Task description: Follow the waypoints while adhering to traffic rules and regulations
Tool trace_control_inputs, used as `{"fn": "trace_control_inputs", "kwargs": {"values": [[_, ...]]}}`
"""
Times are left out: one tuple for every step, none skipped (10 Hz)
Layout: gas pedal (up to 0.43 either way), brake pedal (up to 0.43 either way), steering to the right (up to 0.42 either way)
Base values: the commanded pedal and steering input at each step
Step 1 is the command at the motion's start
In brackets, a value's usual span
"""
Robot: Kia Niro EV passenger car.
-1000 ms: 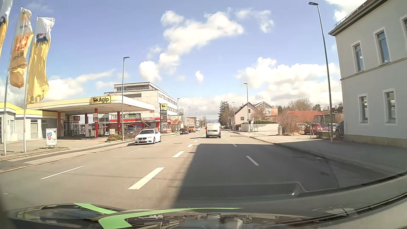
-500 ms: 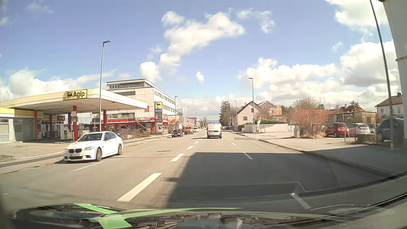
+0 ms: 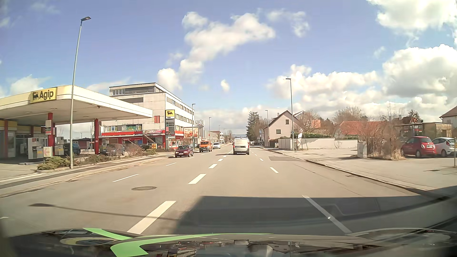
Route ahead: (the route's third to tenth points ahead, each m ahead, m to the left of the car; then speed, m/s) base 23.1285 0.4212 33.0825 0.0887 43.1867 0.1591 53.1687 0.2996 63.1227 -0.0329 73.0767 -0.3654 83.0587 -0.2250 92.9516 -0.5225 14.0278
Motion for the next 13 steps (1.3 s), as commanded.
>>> {"fn": "trace_control_inputs", "kwargs": {"values": [[0.13,0.0,0.003],[0.13,0.0,0.004],[0.13,0.0,0.003],[0.13,0.0,0.003],[0.13,0.0,0.003],[0.13,0.0,0.003],[0.13,0.0,0.003],[0.13,0.0,0.003],[0.13,0.0,0.003],[0.13,0.0,0.003],[0.118,0.0,0.003],[0.11,0.0,0.003],[0.11,0.0,0.002]]}}
